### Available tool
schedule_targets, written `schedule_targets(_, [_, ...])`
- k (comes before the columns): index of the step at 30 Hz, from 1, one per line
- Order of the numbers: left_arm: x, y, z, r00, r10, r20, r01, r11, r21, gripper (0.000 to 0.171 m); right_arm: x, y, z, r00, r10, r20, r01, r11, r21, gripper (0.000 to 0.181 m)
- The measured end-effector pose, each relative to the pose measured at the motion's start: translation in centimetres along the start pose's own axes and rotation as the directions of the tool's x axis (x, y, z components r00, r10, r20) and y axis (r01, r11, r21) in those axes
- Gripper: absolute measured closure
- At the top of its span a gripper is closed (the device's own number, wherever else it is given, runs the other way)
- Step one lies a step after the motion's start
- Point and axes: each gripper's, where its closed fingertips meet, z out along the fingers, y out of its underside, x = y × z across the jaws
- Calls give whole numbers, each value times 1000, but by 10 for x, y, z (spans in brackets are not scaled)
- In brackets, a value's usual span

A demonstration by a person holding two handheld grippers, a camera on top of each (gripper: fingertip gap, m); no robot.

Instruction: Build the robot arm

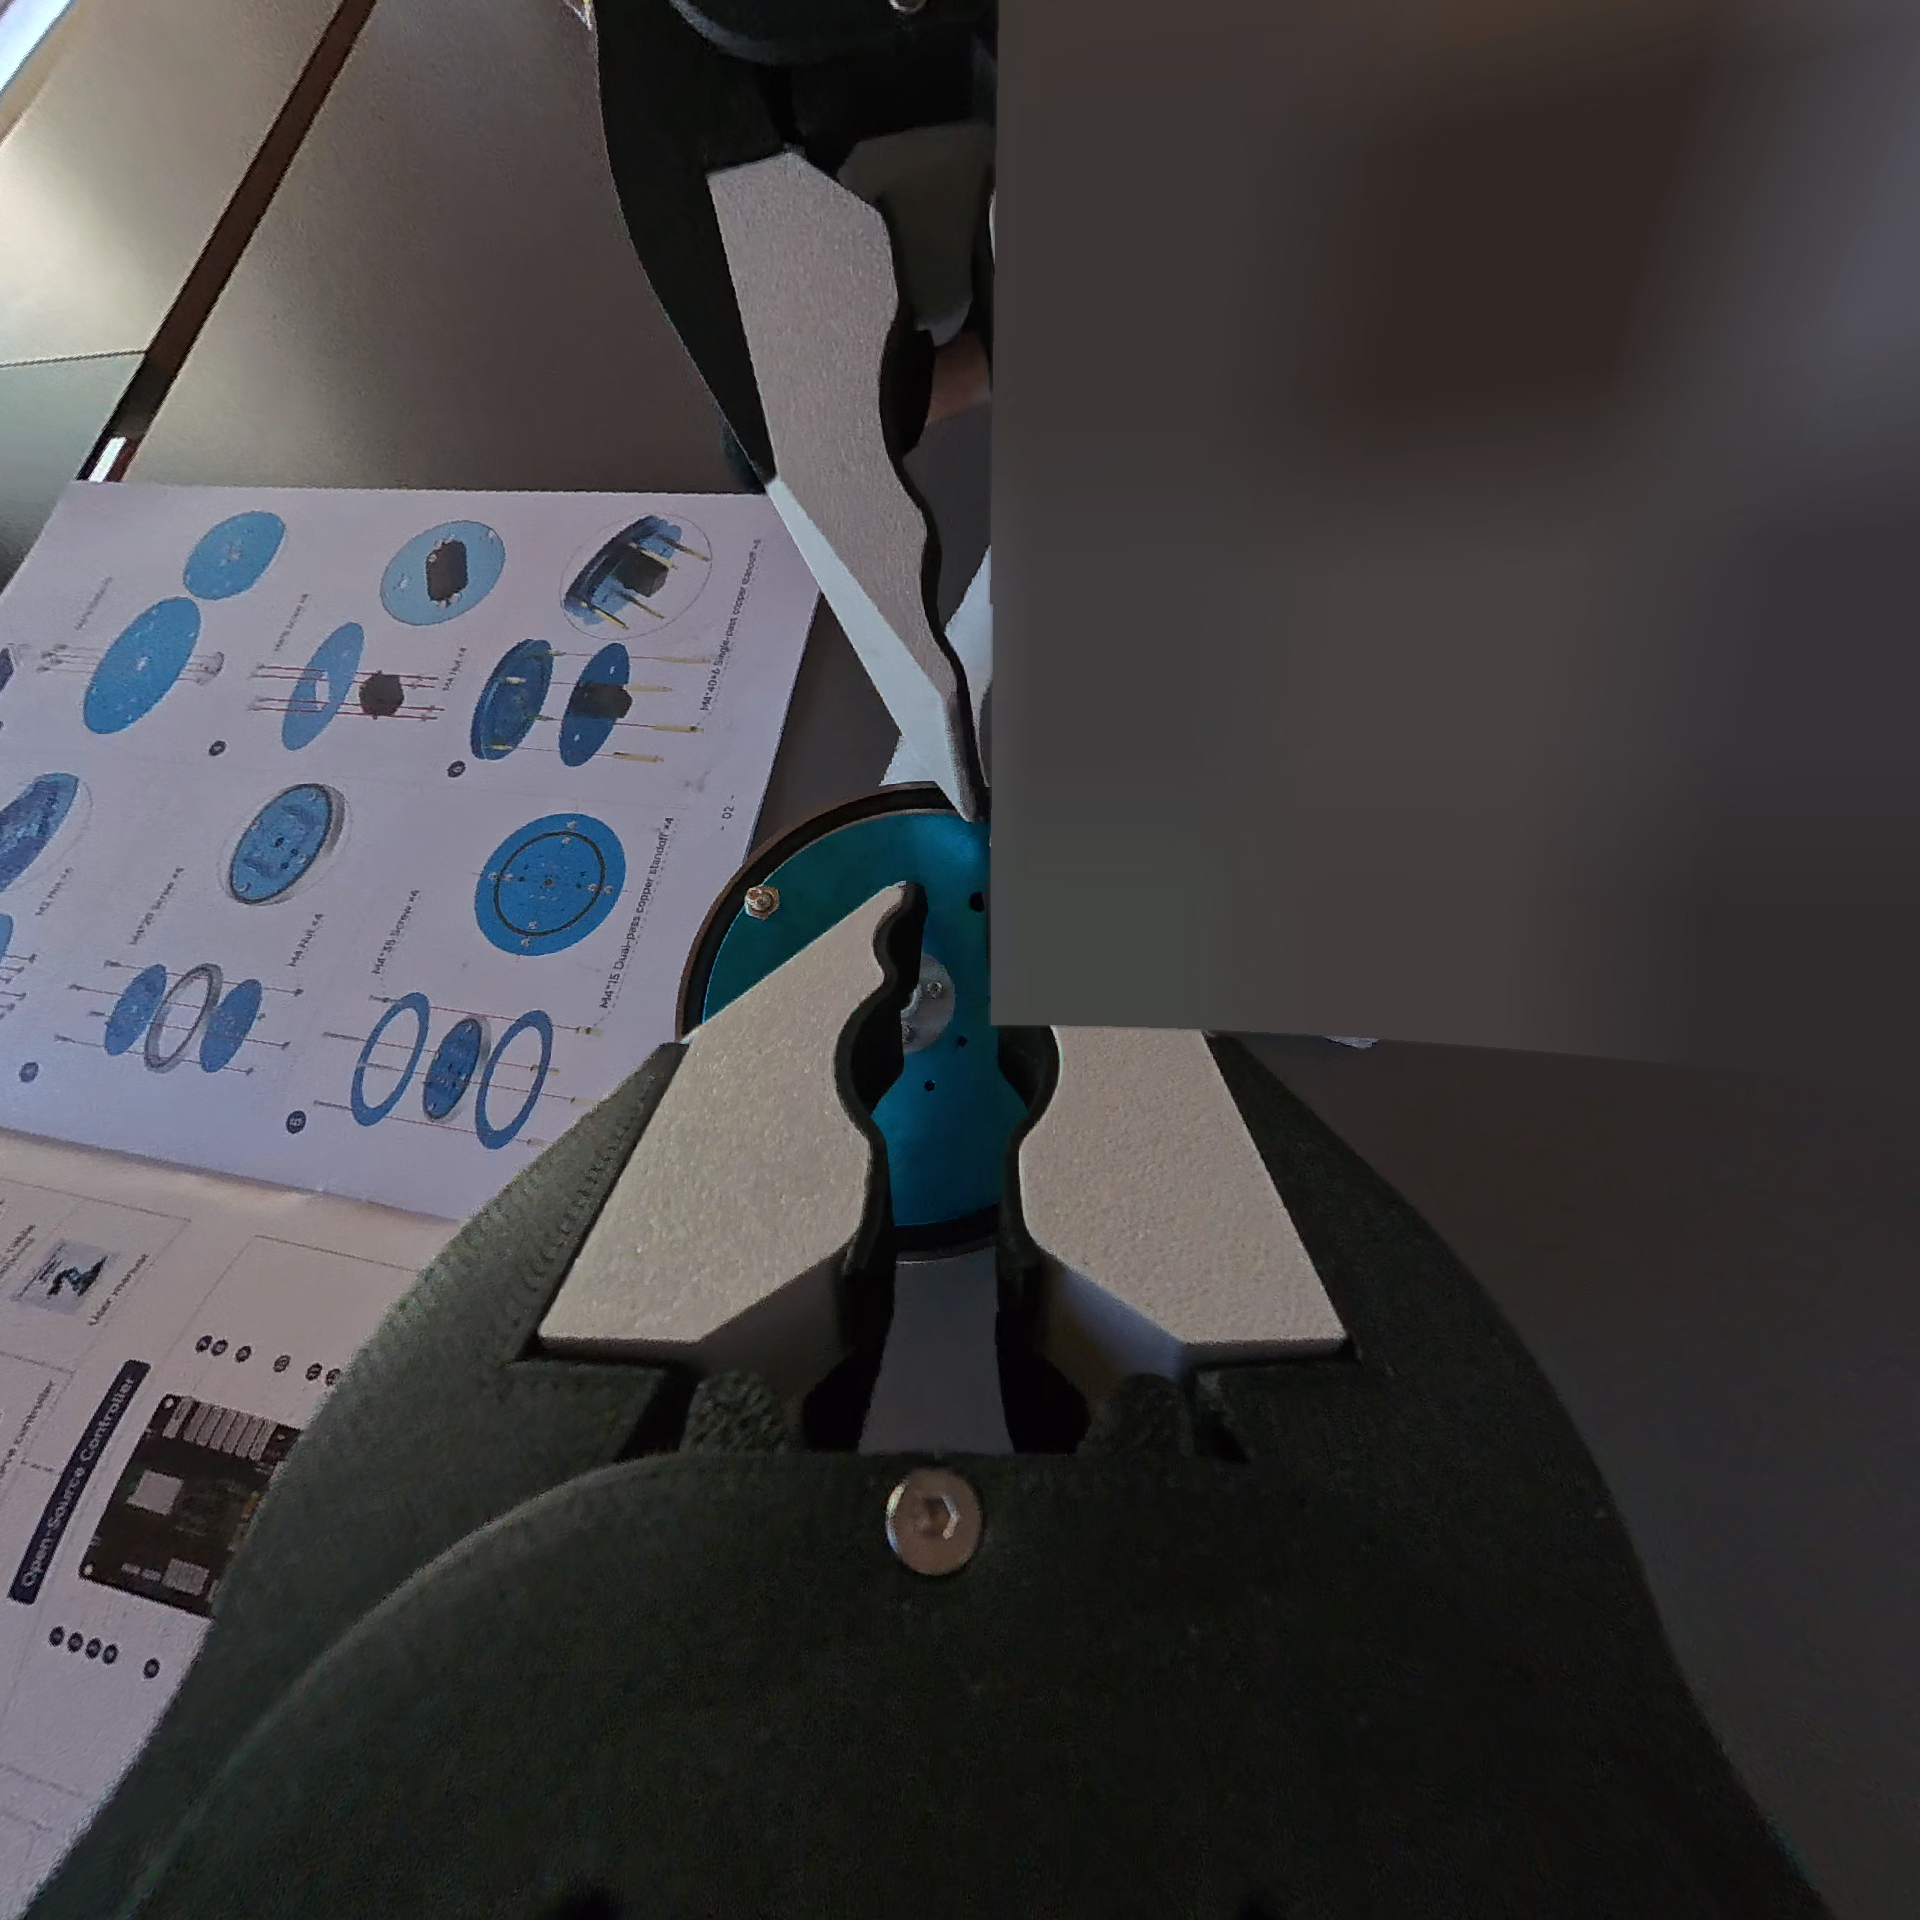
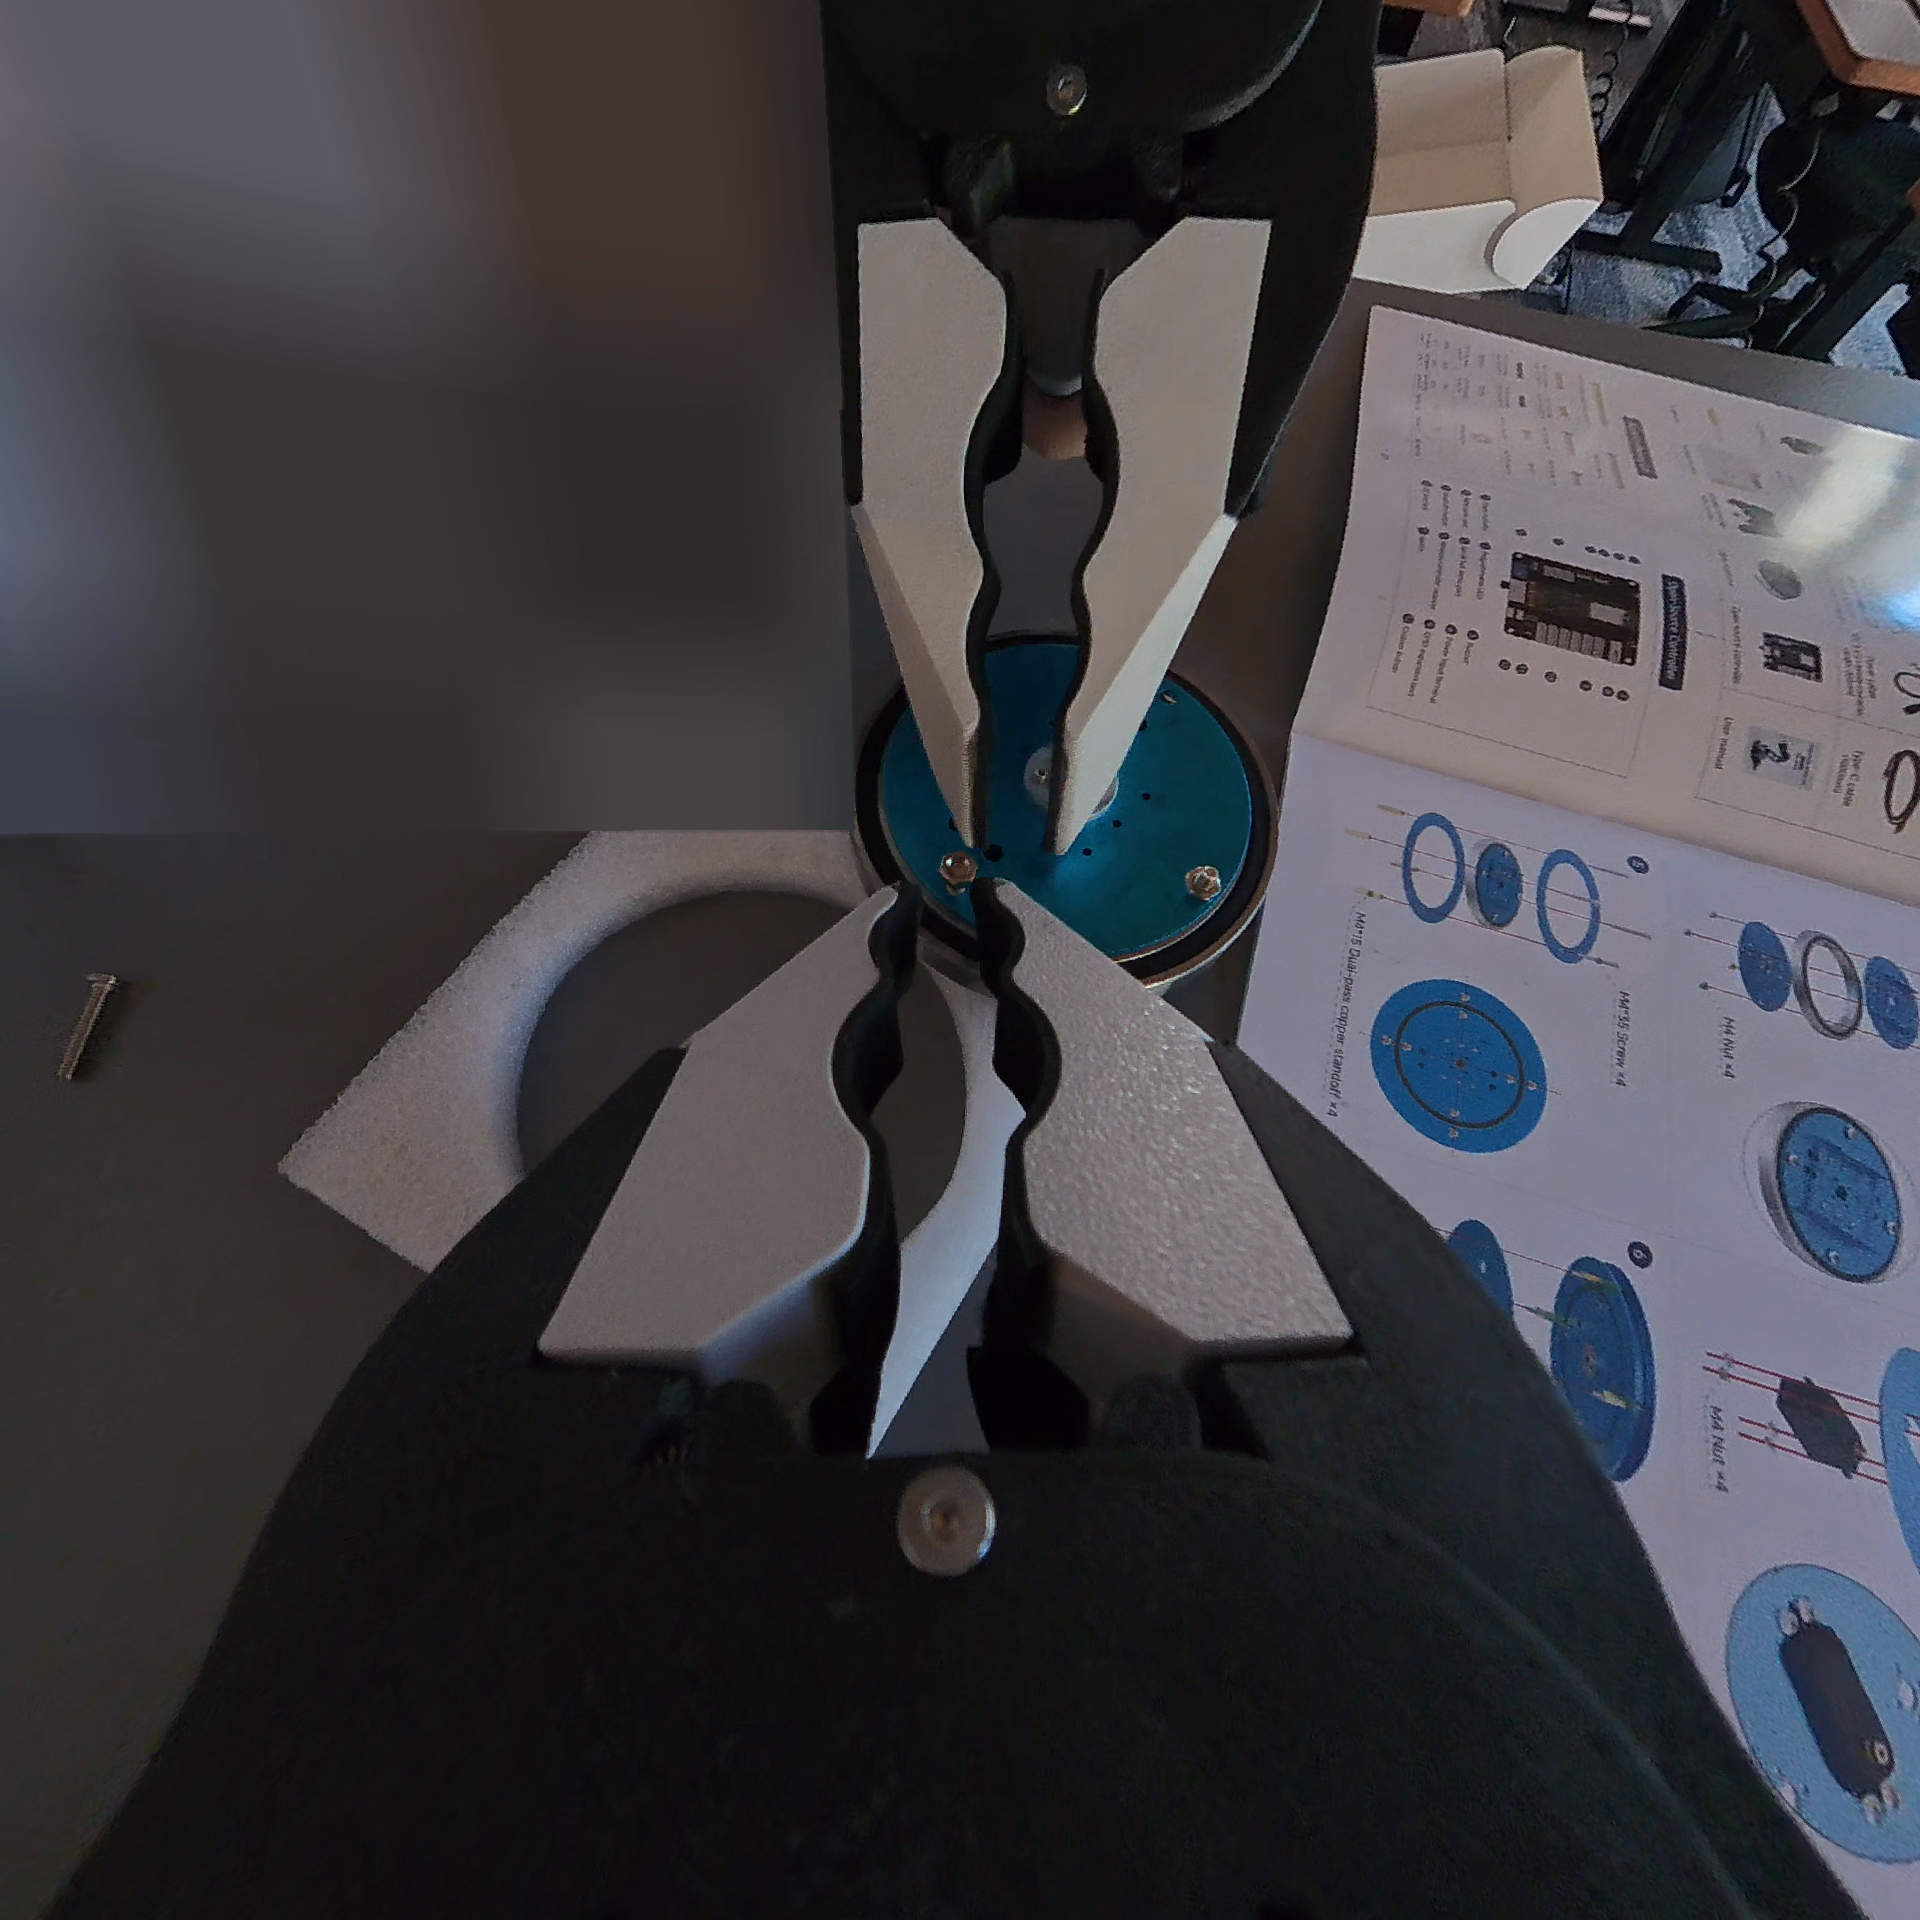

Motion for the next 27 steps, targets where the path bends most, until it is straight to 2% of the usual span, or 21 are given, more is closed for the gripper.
schedule_targets(8, [5, -3, 2, 1000, 6, -17, -6, 1000, 9, 160, -1, 1, 3, 1000, -8, 1, 8, 1000, -9, 170])
schedule_targets(13, [-7, 2, -1, 999, -22, 37, 22, 1000, -8, 160, 0, 1, 1, 1000, 5, -2, -5, 1000, -3, 172])
schedule_targets(19, [-5, -3, -7, 999, -19, 36, 18, 1000, 14, 160, -1, -1, 3, 1000, 13, 4, -13, 1000, 21, 163])
schedule_targets(27, [-10, 5, -25, 994, -32, 104, 29, 999, 35, 158, -6, 0, -7, 999, 37, -6, -37, 998, 41, 165])
